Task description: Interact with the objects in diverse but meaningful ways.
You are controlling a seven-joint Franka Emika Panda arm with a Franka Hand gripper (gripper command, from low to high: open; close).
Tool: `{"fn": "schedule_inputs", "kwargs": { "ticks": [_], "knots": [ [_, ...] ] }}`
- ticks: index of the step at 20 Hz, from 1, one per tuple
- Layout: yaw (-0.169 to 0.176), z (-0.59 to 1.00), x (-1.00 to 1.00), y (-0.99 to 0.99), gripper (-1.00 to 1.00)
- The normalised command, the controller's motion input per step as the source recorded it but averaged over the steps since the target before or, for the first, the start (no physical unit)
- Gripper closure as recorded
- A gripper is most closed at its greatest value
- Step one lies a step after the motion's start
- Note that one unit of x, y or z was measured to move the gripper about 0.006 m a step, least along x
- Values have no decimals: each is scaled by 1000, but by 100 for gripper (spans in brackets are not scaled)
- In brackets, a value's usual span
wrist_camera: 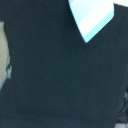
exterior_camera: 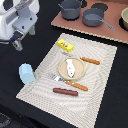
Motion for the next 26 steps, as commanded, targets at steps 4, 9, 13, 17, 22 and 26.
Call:
{"fn": "schedule_inputs", "kwargs": {
  "ticks": [4,9,13,17,22,26],
  "knots": [
    [108,0,339,-679,-100],
    [45,-123,482,-324,-100],
    [41,-292,234,-34,-100],
    [36,-156,44,0,-100],
    [36,-276,-148,-9,-100],
    [4,-197,-344,-161,-100]
  ]
}}
